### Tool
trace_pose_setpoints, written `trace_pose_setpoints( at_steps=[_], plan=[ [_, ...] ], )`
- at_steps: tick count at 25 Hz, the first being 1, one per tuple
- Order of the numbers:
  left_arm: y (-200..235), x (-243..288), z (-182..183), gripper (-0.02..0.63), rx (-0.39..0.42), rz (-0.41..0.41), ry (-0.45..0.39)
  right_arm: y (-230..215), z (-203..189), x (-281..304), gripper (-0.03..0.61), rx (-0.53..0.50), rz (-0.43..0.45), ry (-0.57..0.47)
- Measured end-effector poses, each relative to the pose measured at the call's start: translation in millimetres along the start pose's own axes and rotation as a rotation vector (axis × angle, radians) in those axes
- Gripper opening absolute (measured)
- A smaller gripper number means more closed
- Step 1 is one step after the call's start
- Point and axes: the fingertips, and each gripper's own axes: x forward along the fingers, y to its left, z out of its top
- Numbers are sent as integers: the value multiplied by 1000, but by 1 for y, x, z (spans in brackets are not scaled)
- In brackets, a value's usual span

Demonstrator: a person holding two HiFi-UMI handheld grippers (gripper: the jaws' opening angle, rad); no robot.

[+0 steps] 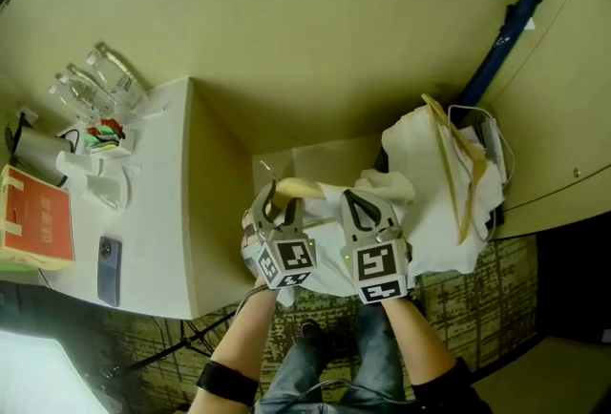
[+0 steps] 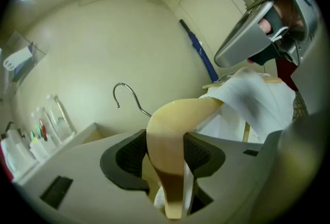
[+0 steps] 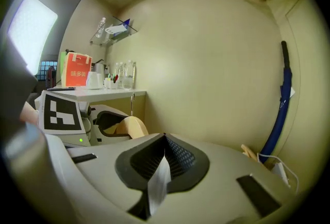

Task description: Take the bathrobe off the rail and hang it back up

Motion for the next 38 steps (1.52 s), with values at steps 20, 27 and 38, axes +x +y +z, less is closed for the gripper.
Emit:
trace_pose_setpoints(
  at_steps=[20, 27, 38],
  plan=[
    [129, -159, 343, 201, 234, 142, -502, -23, 275, -189, 21, -199, -205, -317],
    [185, -209, 450, 201, 314, 221, -662, -24, 375, -238, 21, -289, -253, -465],
    [251, -267, 603, 201, 280, 204, -784, -40, 516, -323, 26, -387, -289, -663]
  ],
)
